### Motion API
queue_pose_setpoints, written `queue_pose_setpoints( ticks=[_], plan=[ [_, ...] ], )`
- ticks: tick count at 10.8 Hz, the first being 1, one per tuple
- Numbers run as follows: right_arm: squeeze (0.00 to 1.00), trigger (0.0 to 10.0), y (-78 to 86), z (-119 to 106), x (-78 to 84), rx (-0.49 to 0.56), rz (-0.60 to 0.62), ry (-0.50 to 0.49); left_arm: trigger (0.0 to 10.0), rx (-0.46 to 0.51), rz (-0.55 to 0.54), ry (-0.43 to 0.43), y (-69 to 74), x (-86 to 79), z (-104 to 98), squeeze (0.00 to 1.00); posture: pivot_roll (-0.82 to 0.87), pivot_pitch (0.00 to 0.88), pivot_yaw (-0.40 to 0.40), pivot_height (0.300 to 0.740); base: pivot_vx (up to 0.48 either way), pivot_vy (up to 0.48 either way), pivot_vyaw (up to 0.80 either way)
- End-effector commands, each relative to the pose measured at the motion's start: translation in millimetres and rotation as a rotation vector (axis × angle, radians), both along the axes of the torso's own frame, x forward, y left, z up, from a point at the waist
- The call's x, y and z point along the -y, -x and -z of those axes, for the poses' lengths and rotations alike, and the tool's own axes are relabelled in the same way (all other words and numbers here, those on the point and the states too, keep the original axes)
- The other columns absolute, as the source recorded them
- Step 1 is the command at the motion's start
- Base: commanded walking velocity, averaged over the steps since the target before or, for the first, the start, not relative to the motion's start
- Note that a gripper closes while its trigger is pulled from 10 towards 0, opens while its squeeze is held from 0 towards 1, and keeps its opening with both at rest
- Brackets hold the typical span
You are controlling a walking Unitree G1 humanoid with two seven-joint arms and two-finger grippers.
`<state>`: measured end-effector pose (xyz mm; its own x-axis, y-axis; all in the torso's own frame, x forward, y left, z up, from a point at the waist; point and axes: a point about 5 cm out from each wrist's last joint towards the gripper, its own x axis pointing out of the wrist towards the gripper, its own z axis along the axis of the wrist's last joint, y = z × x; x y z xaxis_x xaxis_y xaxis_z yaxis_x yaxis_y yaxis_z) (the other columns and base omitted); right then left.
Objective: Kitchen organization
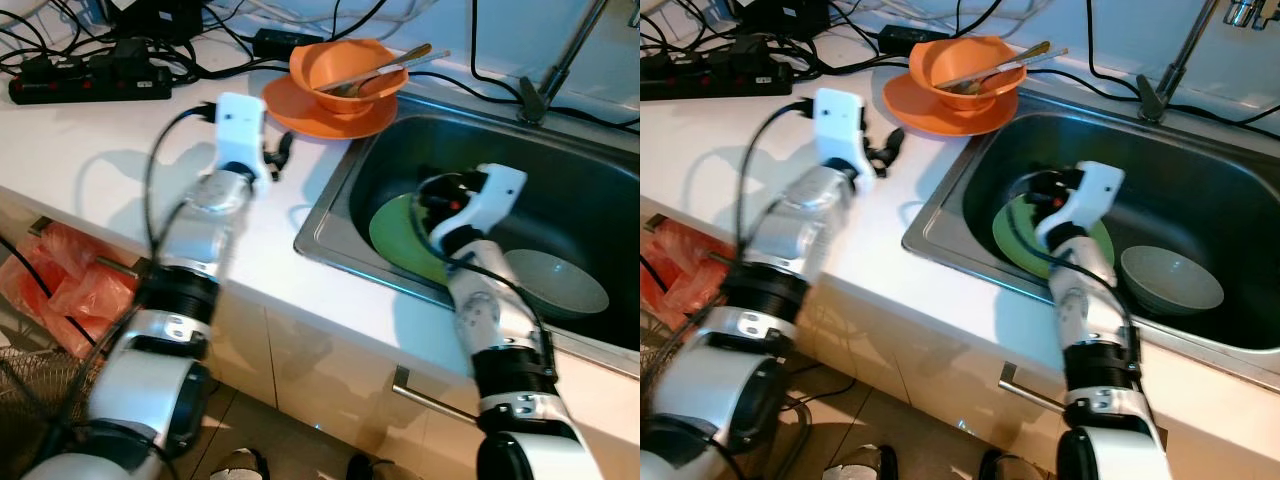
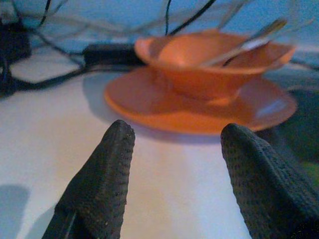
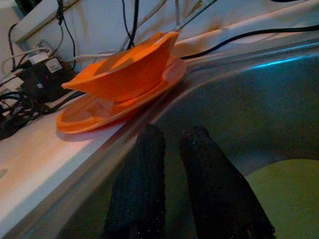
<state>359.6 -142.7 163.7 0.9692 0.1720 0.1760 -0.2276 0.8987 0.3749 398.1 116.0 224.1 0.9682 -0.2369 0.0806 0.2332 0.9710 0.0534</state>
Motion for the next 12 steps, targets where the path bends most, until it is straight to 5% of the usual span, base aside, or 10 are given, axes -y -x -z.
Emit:
queue_pose_setpoints(
  ticks=[1,7,12],
  plan=[
    [0.00,10.0,2.0,15,-0.7,-0.061,-0.002,-0.007,10.0,0.016,0.003,0.004,-0.8,0.1,1,0.00,0.05,0.113,0.003,0.740,0.000,0.000,0.00],
    [0.00,10.0,-5.3,2,11.9,-0.026,0.034,0.003,10.0,0.134,-0.058,0.076,6.0,-12.8,3,0.00,0.04,0.121,-0.008,0.740,0.000,0.000,0.00],
    [0.00,10.0,-5.1,4,12.3,-0.033,0.026,0.022,10.0,0.154,-0.063,0.089,9.2,-13.4,1,0.00,0.04,0.126,-0.016,0.740,0.000,0.000,-0.78]
  ],
)
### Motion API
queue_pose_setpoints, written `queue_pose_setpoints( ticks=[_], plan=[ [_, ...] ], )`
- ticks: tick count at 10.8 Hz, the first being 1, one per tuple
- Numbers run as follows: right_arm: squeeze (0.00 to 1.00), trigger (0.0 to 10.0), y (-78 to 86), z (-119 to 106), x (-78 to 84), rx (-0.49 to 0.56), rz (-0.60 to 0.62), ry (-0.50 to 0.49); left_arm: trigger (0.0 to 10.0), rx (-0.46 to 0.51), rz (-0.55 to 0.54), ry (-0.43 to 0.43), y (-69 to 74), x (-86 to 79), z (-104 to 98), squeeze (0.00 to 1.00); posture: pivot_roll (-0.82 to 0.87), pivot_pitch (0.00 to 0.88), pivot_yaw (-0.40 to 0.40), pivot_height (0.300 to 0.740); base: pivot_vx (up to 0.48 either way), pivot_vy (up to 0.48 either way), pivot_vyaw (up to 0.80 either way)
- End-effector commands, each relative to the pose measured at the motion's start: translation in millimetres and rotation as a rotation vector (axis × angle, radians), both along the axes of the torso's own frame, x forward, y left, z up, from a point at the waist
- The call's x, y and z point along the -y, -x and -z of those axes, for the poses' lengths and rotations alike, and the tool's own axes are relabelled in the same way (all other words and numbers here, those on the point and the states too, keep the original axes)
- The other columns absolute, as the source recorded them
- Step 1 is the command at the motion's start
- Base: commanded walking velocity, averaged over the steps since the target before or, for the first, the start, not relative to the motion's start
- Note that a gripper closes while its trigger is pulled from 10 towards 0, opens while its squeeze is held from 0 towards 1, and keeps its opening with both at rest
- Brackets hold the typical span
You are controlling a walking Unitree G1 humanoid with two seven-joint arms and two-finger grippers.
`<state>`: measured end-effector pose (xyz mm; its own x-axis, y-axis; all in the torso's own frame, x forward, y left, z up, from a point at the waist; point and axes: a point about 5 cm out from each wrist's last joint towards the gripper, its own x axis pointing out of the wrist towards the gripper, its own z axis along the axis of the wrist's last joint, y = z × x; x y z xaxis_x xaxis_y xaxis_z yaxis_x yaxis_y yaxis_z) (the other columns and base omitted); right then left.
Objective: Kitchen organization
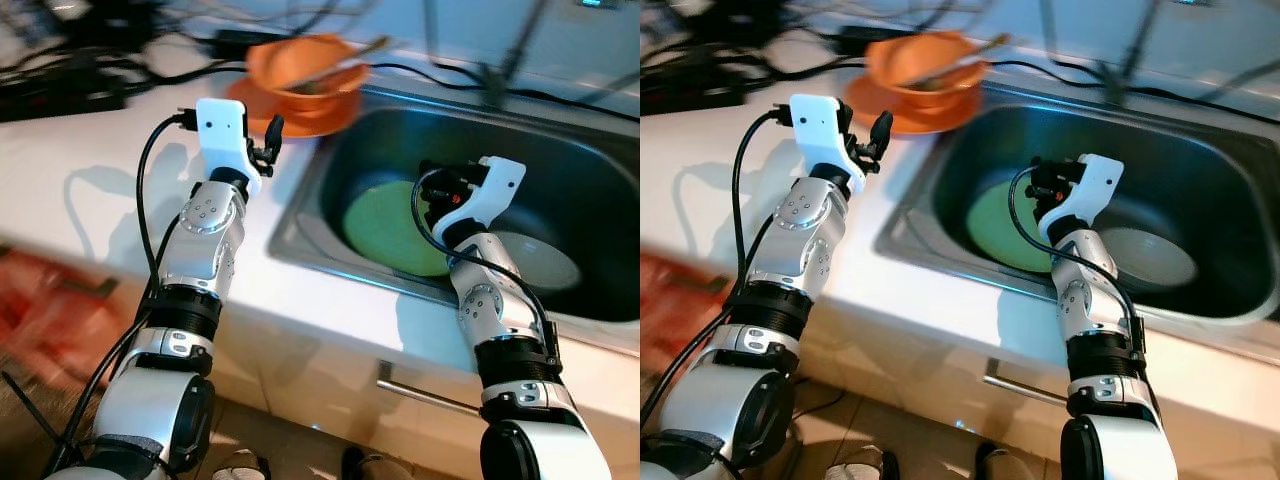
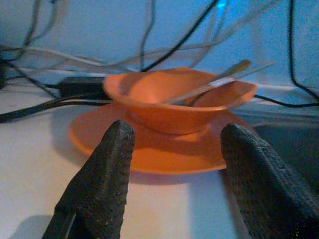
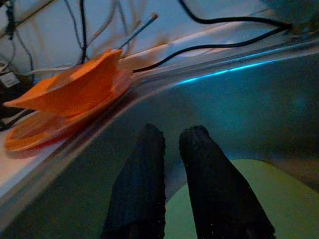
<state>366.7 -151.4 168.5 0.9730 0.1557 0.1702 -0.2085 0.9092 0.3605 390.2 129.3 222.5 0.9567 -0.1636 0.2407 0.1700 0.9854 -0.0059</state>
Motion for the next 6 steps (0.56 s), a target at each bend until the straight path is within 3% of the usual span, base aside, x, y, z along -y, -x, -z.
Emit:
queue_pose_setpoints(
  ticks=[1,6],
  plan=[
    [0.00,10.0,1.9,8.9,3.6,-0.033,0.006,0.005,10.0,0.009,-0.003,0.000,1.9,0.0,0.0,0.00,0.04,0.124,-0.017,0.740,0.000,0.000,-0.75],
    [0.00,10.0,1.3,8.9,0.5,-0.032,-0.009,0.008,10.0,0.028,-0.008,0.014,4.6,-1.2,-3.9,0.00,0.04,0.112,-0.020,0.740,0.000,0.000,-0.76]
  ],
)
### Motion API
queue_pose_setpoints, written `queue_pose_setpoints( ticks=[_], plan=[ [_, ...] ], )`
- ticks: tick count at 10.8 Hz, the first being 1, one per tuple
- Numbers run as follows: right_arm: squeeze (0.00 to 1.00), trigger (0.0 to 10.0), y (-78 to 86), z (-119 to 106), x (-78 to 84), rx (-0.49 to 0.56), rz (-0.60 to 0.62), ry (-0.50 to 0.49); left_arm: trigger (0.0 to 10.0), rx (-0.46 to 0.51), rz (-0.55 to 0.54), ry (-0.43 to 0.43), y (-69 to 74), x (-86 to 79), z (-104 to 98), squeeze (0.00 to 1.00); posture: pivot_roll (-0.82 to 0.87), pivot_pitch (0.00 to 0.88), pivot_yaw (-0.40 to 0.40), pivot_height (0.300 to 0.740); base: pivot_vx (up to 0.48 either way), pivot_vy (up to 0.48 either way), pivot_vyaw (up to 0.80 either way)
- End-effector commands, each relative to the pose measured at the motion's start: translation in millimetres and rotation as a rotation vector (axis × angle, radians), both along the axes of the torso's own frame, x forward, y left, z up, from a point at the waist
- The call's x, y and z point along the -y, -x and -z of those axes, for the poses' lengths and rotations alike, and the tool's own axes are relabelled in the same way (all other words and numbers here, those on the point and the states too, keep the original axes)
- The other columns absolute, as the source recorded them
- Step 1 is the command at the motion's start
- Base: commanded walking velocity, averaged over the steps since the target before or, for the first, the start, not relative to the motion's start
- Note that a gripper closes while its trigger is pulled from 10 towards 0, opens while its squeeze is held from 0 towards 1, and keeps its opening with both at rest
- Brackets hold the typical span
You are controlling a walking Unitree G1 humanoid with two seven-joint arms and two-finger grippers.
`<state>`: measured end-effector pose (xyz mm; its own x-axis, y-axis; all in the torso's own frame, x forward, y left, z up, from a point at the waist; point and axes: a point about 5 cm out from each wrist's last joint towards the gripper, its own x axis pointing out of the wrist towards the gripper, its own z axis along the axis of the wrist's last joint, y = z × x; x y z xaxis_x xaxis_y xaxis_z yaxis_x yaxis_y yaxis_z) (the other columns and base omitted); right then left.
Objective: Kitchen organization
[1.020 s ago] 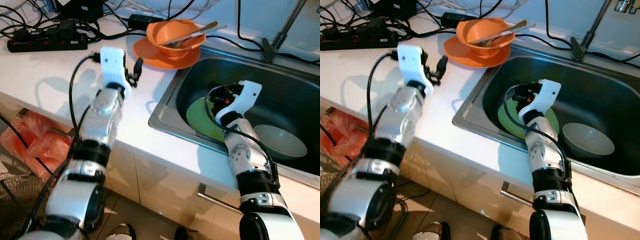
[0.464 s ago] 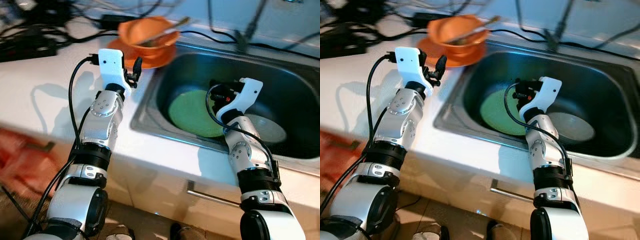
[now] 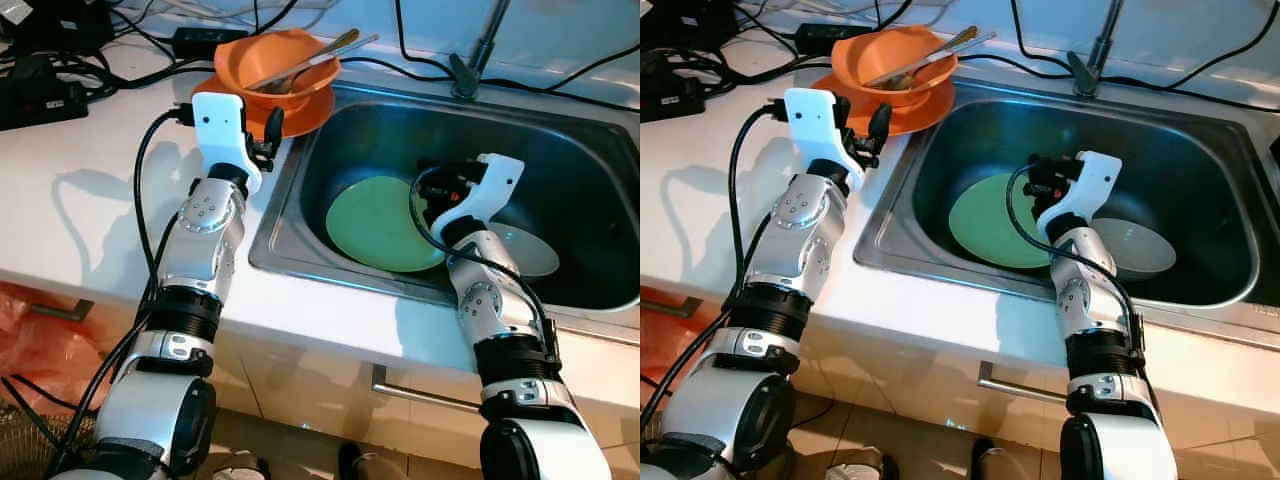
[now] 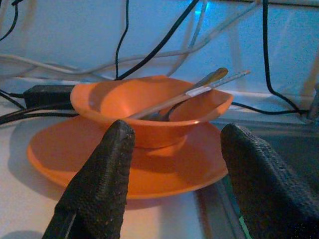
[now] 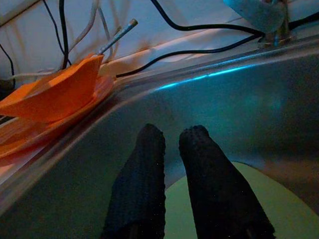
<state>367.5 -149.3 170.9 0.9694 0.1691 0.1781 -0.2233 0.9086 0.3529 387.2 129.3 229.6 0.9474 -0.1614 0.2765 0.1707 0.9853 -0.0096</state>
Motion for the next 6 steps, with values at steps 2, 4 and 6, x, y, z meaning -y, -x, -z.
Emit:
queue_pose_setpoints(
  ticks=[2,4,6],
  plan=[
    [0.00,10.0,1.8,10.9,2.6,-0.041,0.000,0.003,10.0,-0.005,-0.009,0.007,2.4,-0.6,2.3,0.00,0.05,0.113,-0.022,0.740,0.000,0.000,-0.76],
    [0.00,10.0,1.9,11.6,1.3,-0.042,-0.005,0.003,10.0,-0.003,-0.011,0.012,2.9,-0.4,1.5,0.00,0.05,0.117,-0.023,0.740,0.000,0.000,-0.76],
    [0.00,10.0,2.3,12.2,1.9,-0.045,-0.003,0.004,10.0,-0.012,-0.007,0.018,3.2,0.2,2.1,0.00,0.05,0.120,-0.025,0.740,0.000,0.178,-0.76]
  ],
)
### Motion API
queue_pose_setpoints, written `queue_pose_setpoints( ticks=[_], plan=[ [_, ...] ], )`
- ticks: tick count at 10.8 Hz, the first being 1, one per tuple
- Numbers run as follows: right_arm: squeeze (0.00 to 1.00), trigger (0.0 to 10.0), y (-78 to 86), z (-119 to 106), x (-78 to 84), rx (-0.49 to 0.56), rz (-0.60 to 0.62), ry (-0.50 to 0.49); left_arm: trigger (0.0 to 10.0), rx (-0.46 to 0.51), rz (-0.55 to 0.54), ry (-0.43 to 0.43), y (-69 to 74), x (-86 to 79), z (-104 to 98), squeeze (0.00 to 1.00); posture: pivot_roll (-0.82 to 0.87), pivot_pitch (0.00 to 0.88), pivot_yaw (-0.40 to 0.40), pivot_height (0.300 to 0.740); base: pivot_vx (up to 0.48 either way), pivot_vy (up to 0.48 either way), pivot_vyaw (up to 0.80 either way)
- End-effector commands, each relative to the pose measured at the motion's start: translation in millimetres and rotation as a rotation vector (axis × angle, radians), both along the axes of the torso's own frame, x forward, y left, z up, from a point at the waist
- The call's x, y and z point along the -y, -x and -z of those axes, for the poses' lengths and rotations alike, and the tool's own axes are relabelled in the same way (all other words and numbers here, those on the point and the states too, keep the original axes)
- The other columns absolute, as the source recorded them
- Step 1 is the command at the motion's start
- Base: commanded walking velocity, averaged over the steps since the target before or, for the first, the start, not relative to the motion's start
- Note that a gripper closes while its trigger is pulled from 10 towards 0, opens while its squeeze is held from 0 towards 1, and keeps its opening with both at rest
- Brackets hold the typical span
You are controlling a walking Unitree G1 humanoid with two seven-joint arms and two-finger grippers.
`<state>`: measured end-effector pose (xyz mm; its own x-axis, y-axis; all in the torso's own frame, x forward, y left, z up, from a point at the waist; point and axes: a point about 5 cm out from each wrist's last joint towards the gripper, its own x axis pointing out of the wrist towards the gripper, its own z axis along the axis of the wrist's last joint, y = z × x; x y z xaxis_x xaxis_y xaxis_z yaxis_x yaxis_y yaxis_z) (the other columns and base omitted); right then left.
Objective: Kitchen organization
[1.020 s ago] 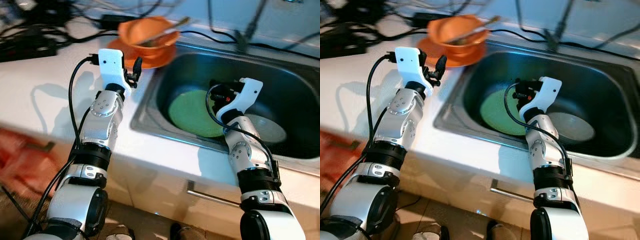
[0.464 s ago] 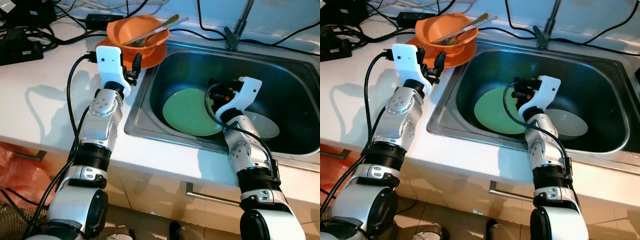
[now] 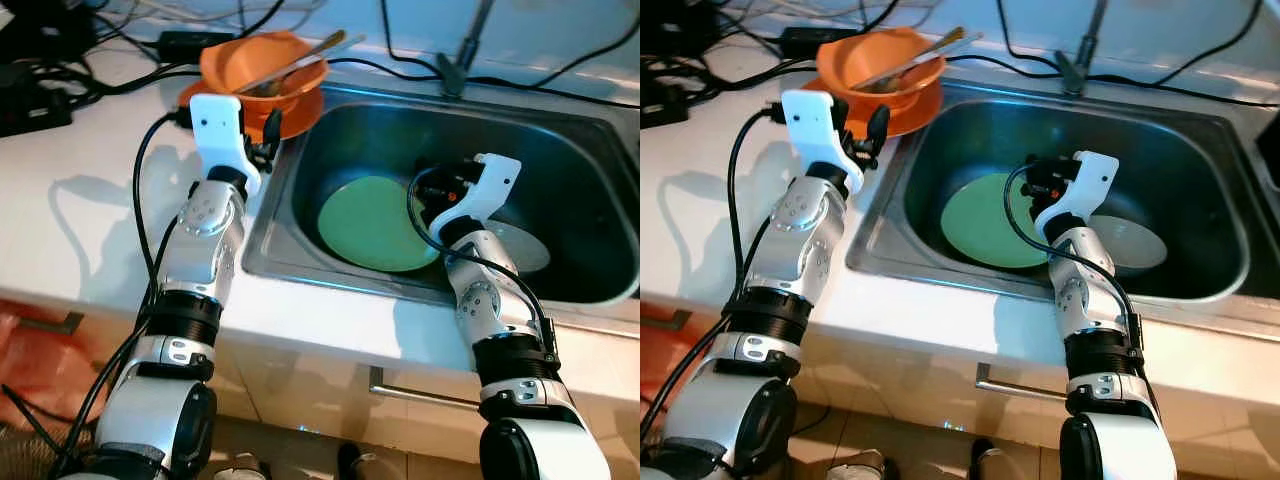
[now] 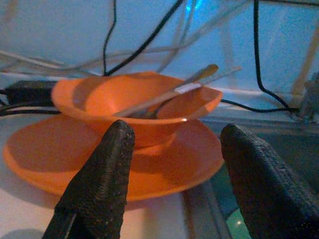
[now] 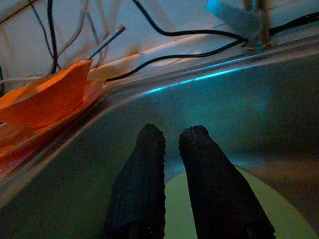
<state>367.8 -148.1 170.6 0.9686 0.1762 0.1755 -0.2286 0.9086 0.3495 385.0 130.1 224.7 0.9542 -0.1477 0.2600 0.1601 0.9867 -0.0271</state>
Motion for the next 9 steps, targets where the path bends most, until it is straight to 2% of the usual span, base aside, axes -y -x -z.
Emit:
queue_pose_setpoints(
  ticks=[1,5,9],
  plan=[
    [0.00,10.0,2.6,12.0,3.6,-0.044,0.006,0.000,10.0,0.002,0.006,-0.002,1.0,1.9,-1.8,0.00,0.05,0.123,-0.025,0.740,0.000,0.360,-0.76],
    [0.00,10.0,2.7,12.9,4.5,-0.049,0.011,0.001,10.0,-0.002,0.020,-0.010,2.2,4.7,-0.4,0.00,0.05,0.129,-0.027,0.740,0.000,0.000,-0.75],
    [0.00,10.0,2.9,12.9,5.2,-0.044,0.019,-0.007,10.0,0.011,0.019,-0.007,2.7,5.8,-5.2,0.00,0.05,0.128,-0.025,0.740,0.000,0.000,0.00]
  ],
)
